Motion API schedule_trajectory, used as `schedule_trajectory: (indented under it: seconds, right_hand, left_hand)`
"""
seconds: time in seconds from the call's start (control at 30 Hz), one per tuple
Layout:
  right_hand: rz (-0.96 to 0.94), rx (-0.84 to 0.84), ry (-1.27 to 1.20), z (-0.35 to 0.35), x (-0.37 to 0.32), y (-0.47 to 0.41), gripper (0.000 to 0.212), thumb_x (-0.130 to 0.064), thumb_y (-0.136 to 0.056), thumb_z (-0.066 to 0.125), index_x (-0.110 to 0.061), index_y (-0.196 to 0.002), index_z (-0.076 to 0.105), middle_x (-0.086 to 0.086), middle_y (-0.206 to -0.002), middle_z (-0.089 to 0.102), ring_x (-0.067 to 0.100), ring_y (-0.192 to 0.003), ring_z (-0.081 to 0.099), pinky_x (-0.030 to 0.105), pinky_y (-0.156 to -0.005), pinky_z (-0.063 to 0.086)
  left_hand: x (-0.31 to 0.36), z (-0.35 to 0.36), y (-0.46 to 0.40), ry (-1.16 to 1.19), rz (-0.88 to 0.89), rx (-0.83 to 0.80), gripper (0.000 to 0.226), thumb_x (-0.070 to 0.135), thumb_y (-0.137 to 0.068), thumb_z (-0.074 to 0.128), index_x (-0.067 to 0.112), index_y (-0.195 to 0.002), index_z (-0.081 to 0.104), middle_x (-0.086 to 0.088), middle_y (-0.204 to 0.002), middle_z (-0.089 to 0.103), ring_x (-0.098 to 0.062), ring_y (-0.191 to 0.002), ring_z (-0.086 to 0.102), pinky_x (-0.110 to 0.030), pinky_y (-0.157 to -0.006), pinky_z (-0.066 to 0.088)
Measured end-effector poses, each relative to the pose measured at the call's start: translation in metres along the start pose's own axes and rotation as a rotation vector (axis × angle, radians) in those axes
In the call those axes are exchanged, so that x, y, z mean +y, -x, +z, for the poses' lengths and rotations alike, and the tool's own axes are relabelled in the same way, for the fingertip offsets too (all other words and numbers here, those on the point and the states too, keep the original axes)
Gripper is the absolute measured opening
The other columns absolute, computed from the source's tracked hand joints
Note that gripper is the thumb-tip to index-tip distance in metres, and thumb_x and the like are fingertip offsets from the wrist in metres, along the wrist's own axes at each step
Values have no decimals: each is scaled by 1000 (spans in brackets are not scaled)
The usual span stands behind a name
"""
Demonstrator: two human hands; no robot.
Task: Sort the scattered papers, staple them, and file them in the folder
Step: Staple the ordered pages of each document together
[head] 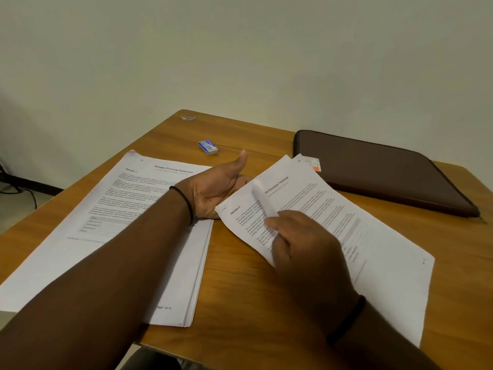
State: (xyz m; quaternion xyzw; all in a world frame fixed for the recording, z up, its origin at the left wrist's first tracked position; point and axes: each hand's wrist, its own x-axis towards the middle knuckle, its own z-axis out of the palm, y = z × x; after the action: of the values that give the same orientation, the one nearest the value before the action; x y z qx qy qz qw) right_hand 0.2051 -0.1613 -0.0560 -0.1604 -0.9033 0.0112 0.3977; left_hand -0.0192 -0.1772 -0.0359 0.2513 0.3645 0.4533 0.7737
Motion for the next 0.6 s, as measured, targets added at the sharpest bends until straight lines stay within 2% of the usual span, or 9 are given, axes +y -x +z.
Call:
schedule_trajectory:
  seconds: [0.03,0.13,0.2,0.3,0.37,0.43,0.47,0.53,0.6]
  right_hand:
    - [-14,-56,25,1,-4,0,52,-41,-103,40,-4,-99,76,9,-96,76,17,-77,72,19,-68,54]
    - [-7,-170,95,5,-10,1,41,-47,-94,55,-13,-102,76,3,-97,75,14,-82,70,21,-71,56]
    - [-51,-154,93,11,-6,4,34,-37,-98,53,-13,-91,75,3,-85,73,15,-69,68,28,-61,58]
    - [-79,-81,64,13,1,6,47,-32,-104,38,-10,-81,73,6,-74,70,18,-58,64,34,-53,58]
    - [-30,-80,36,10,1,6,39,-31,-101,46,-12,-81,74,3,-73,70,15,-58,64,30,-56,58]
    - [64,-136,21,5,-2,3,26,-36,-94,62,-18,-80,75,-4,-74,70,7,-61,62,19,-58,53]
    - [132,-168,3,2,-4,0,25,-42,-91,66,-21,-81,76,-9,-75,70,5,-61,60,12,-59,48]
    - [304,-227,-105,-3,-3,-4,34,-56,-85,65,-24,-82,76,-17,-78,67,-1,-62,56,6,-61,40]
    - [392,-137,-211,-8,1,-7,35,-57,-79,67,-23,-81,74,-19,-75,66,0,-61,59,7,-57,41]
  left_hand:
    - [0,2,0,-17,8,18,82,74,-91,28,10,-114,74,-13,-103,74,-28,-88,75,-34,-61,63]
    - [0,2,0,-24,11,24,82,75,-89,31,10,-120,71,-13,-108,73,-29,-96,73,-38,-68,63]
    - [0,-1,0,-26,14,8,84,75,-88,32,9,-129,65,-14,-116,70,-30,-102,71,-39,-75,63]
    - [0,-3,0,-24,21,17,89,74,-89,33,7,-145,47,-16,-125,63,-32,-104,69,-39,-73,63]
    - [1,-5,-1,-35,27,6,92,74,-89,34,7,-152,34,-17,-128,59,-33,-107,68,-39,-73,63]
    - [1,-7,-1,-19,23,-30,92,74,-90,35,6,-152,33,-17,-126,61,-32,-106,68,-37,-71,63]
    - [2,-7,-1,-9,22,-40,89,74,-90,36,9,-151,33,-16,-123,63,-31,-104,69,-35,-68,63]
    - [1,-6,-2,12,18,-50,79,73,-89,37,12,-140,41,-15,-119,66,-30,-101,70,-33,-65,63]
    - [1,-7,-3,14,12,-55,80,72,-90,37,9,-136,53,-15,-123,65,-31,-103,70,-38,-69,63]
